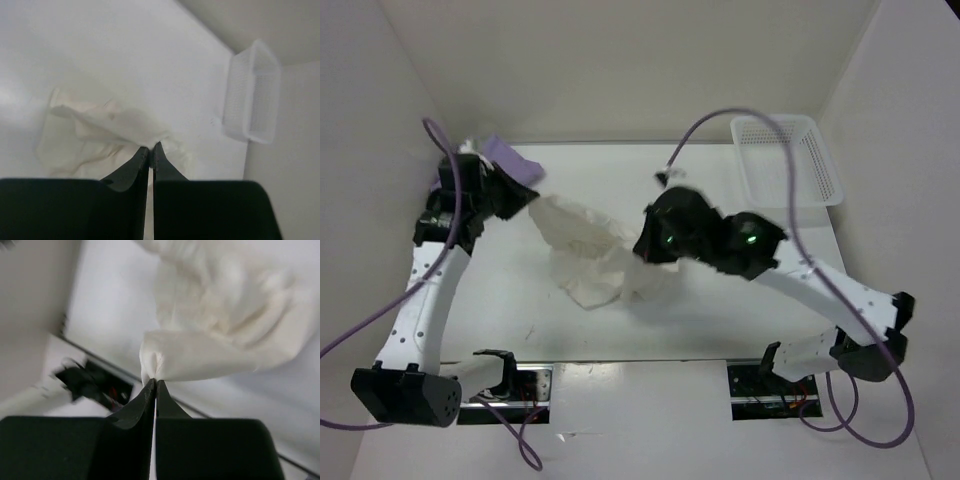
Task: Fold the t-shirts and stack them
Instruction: Flatten out the tshirt
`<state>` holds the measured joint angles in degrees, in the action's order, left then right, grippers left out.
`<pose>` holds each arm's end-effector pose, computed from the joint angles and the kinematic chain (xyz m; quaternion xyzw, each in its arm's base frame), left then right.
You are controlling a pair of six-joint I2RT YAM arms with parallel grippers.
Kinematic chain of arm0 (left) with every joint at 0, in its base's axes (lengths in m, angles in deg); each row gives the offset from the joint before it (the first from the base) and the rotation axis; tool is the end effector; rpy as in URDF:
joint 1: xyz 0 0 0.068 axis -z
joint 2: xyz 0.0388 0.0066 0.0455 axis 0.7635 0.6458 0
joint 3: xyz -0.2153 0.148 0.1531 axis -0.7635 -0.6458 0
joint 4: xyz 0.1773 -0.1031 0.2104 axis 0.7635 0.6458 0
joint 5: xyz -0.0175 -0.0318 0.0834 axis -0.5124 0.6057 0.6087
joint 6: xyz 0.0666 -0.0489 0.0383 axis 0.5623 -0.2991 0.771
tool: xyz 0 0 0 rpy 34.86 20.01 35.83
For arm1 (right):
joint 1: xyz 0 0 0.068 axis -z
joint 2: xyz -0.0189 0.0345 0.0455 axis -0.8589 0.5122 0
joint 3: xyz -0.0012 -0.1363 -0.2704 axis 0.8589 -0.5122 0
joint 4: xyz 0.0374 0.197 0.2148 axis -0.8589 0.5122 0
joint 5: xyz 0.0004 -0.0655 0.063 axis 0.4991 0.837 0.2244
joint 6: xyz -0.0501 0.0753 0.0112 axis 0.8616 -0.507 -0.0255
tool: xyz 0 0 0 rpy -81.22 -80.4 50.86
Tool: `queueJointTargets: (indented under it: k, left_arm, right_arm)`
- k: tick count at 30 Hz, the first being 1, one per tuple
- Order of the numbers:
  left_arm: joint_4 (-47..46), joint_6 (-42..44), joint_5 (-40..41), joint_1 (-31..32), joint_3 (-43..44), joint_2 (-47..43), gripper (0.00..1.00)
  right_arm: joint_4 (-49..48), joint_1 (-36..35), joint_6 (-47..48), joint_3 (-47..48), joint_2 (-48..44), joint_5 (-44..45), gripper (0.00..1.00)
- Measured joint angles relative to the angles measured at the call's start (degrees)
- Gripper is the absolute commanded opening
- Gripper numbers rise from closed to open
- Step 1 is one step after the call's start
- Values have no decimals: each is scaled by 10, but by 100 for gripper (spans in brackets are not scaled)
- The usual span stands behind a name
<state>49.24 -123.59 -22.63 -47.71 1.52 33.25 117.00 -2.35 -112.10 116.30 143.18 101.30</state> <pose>0.3035 -0.0237 0.3834 -0.3043 0.8017 -0.2803 0.4313 0.1747 0.2843 0.4063 -0.0877 0.9009 0.2690 0.3291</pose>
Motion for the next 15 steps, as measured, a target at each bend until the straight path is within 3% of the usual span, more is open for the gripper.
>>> queueJointTargets:
  k: [4,8,15]
  left_arm:
    - [35,49,17,-8,207,36,0]
    - [73,92,70,-9,392,63,2]
    - [100,148,162,-10,586,83,3]
  right_arm:
    - [65,60,49,239,-13,57,0]
    - [94,72,101,470,-8,97,0]
    - [67,74,152,588,-39,117,0]
